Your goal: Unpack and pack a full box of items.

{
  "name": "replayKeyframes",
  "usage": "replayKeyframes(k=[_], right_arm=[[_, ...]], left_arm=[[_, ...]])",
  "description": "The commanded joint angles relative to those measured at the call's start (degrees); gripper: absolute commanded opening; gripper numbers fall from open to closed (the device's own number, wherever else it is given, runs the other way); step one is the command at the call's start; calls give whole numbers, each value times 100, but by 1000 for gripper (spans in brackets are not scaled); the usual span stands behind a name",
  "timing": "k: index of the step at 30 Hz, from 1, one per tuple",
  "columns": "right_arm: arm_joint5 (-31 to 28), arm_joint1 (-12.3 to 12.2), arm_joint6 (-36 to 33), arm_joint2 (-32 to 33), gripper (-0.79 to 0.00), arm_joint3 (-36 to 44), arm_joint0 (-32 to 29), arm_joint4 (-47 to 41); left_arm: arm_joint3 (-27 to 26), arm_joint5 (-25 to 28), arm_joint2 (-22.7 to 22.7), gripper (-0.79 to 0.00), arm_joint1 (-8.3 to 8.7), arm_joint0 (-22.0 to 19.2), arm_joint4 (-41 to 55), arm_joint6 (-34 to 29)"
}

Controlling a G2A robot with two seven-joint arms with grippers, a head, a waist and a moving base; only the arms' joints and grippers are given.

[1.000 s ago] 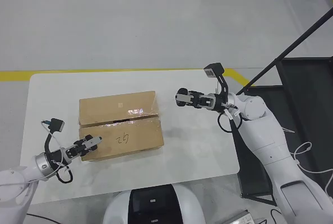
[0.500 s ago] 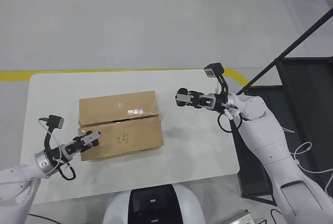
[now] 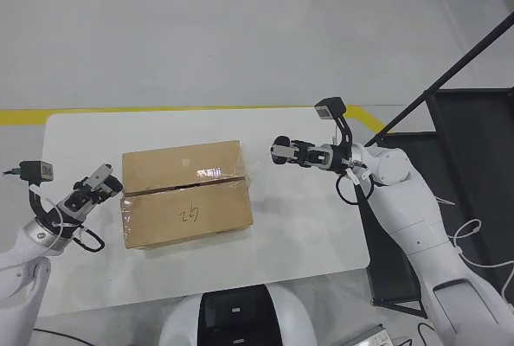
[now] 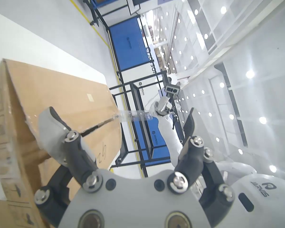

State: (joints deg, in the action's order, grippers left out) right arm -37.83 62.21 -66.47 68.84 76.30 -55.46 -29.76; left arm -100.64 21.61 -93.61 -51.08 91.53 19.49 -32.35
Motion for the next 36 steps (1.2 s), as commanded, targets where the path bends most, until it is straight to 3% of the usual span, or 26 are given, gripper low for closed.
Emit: replayKeyframes(k=[1, 5, 19, 29, 36], right_arm=[[0, 0, 0, 0, -785, 0, 0, 0], [0, 0, 0, 0, -785, 0, 0, 0], [0, 0, 0, 0, -785, 0, 0, 0], [0, 0, 0, 0, -785, 0, 0, 0], [0, 0, 0, 0, -785, 0, 0, 0]], left_arm=[[28, -20, 32, 0, -23, 15, -333, 383], [53, -114, 57, 0, -61, 65, -721, 826], [52, -126, 59, 0, -63, 75, -757, 846], [111, 117, 161, 0, -44, -162, 154, -916], [326, -95, 182, 0, -36, -310, -94, -1205]])
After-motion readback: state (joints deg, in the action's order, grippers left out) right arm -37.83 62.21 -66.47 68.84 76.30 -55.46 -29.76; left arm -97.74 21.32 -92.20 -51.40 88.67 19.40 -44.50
